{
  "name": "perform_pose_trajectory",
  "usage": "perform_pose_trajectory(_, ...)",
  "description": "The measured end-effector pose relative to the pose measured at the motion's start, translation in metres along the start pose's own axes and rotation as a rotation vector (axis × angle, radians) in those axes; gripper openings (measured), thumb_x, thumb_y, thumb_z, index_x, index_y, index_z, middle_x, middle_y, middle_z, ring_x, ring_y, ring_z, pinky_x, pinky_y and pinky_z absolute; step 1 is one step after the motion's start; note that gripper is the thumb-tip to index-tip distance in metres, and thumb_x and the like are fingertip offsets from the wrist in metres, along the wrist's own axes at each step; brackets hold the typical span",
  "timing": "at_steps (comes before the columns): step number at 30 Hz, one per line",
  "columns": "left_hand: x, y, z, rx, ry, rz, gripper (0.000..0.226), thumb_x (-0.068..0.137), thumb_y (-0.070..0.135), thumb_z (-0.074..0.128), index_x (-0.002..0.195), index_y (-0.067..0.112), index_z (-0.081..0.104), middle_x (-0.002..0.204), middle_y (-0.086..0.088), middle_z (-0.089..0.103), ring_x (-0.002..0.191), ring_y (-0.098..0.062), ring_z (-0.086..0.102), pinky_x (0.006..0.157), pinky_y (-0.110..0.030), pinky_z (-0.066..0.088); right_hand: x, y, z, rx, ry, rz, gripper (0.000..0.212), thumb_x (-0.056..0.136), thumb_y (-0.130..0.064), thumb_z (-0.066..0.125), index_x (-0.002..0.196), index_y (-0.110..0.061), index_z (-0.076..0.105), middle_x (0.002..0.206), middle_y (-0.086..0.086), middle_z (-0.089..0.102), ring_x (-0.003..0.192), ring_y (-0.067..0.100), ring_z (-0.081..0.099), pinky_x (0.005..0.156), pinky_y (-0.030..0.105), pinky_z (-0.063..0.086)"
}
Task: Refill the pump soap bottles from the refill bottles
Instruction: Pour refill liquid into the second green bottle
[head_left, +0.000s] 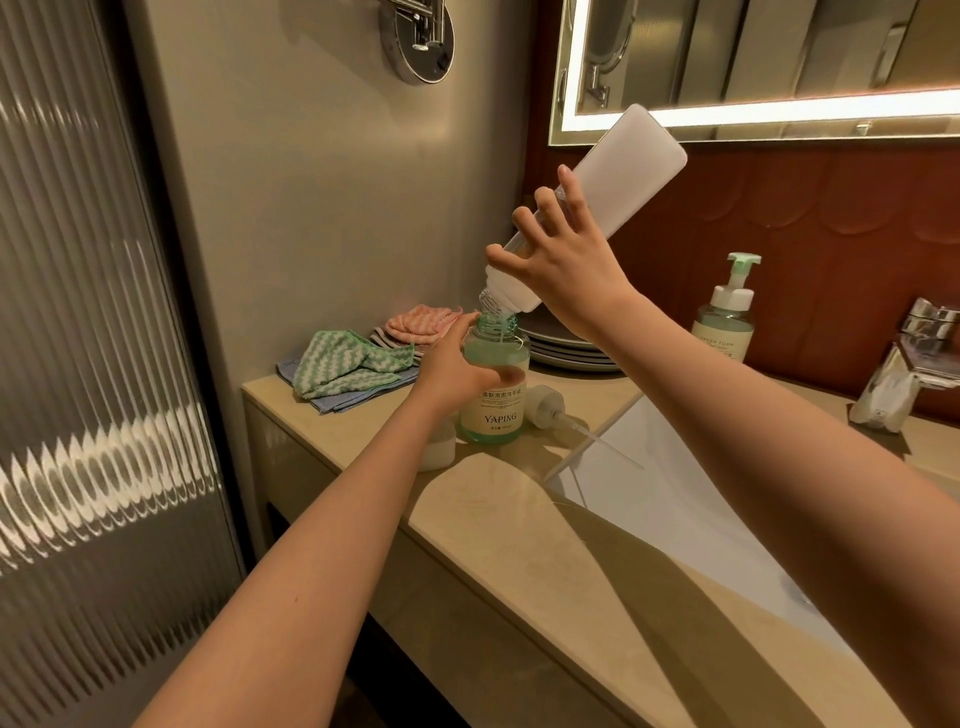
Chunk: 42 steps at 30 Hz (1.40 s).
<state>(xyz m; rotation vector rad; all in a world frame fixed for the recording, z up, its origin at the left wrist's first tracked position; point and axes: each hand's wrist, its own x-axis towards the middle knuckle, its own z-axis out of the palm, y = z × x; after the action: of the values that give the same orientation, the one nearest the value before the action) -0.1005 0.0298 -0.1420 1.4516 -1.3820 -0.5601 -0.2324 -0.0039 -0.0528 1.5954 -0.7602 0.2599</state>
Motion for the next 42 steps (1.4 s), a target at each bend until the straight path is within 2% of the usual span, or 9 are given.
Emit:
perform_pose_trajectory(3,0.001,0.000,0.000,0.001,-0.003,-0.006,0.093,0.068,0.027,0.082,0.144,0.025,0.028,0.143,-0.005,0.042,0.130,-0.023,0.041,0.097,-0.035,0.039,0.000,0.000,0.002,0.016,0.001,-0.004,0.072,0.045,-0.042,0.086,0.111,-0.036,0.057,0.109,0.002,0.063,0.108,0.026,0.059,0.101,0.049,0.039)
perform_pose_trajectory(8,0.001,-0.001,0.000,-0.012,-0.002,0.007,0.092,0.068,0.025,0.082,0.143,0.024,0.029,0.142,-0.003,0.043,0.129,-0.021,0.042,0.096,-0.033,0.039,-0.004,-0.002,-0.001,0.015,-0.022,0.030,0.066,0.064,-0.034,0.079,0.122,-0.031,0.048,0.121,0.007,0.056,0.119,0.031,0.051,0.107,0.052,0.027)
perform_pose_trajectory(13,0.002,-0.002,0.001,-0.003,0.001,0.018,0.091,0.068,0.025,0.082,0.143,0.024,0.030,0.142,-0.002,0.043,0.129,-0.021,0.042,0.096,-0.034,0.039,-0.005,-0.004,-0.006,0.054,-0.071,0.053,0.064,0.066,-0.034,0.077,0.122,-0.031,0.046,0.121,0.008,0.056,0.119,0.032,0.050,0.108,0.053,0.026)
perform_pose_trajectory(15,0.003,-0.002,0.001,-0.002,-0.001,0.020,0.091,0.068,0.025,0.081,0.143,0.024,0.030,0.142,-0.002,0.043,0.129,-0.021,0.042,0.095,-0.033,0.039,-0.006,-0.002,-0.008,0.095,-0.078,0.061,0.062,0.072,-0.029,0.073,0.126,-0.029,0.043,0.126,0.012,0.051,0.123,0.035,0.045,0.110,0.055,0.020)
perform_pose_trajectory(19,0.004,-0.002,0.001,0.006,-0.003,0.033,0.086,0.068,0.026,0.082,0.139,0.024,0.034,0.138,-0.001,0.047,0.125,-0.020,0.045,0.089,-0.031,0.041,-0.010,0.002,-0.007,0.330,-0.158,0.094,0.060,0.085,-0.015,0.061,0.137,-0.022,0.031,0.138,0.021,0.032,0.133,0.042,0.023,0.112,0.057,-0.001)
perform_pose_trajectory(21,0.005,-0.001,0.000,0.018,-0.022,0.034,0.081,0.067,0.026,0.082,0.135,0.023,0.037,0.134,-0.001,0.051,0.122,-0.021,0.048,0.088,-0.033,0.044,-0.014,0.002,-0.007,0.391,-0.157,0.150,0.063,0.083,-0.015,0.063,0.138,-0.022,0.033,0.140,0.022,0.032,0.133,0.042,0.023,0.112,0.057,-0.001)
perform_pose_trajectory(25,0.007,0.002,-0.002,0.028,-0.072,0.016,0.083,0.066,0.025,0.082,0.134,0.022,0.036,0.134,-0.002,0.050,0.120,-0.023,0.050,0.097,-0.044,0.045,-0.019,-0.001,-0.004,0.488,-0.202,0.242,0.067,0.083,-0.014,0.063,0.140,-0.024,0.029,0.141,0.022,0.030,0.132,0.041,0.023,0.112,0.056,0.001)
perform_pose_trajectory(33,0.007,0.006,-0.006,0.000,-0.154,-0.033,0.090,0.068,0.027,0.081,0.139,0.019,0.026,0.140,-0.004,0.043,0.126,-0.023,0.044,0.101,-0.041,0.041,-0.023,-0.008,0.006,0.639,-0.224,0.410,0.069,0.080,-0.005,0.061,0.138,-0.027,0.031,0.135,0.017,0.036,0.128,0.036,0.029,0.111,0.055,0.008)
perform_pose_trajectory(42,0.006,0.012,-0.011,0.000,-0.217,-0.083,0.095,0.071,0.024,0.079,0.143,0.017,0.019,0.144,-0.006,0.039,0.128,-0.023,0.042,0.096,-0.034,0.038,-0.025,-0.009,0.012,0.751,-0.308,0.493,0.069,0.080,-0.014,0.064,0.139,-0.029,0.031,0.132,0.013,0.039,0.126,0.033,0.032,0.109,0.055,0.014)
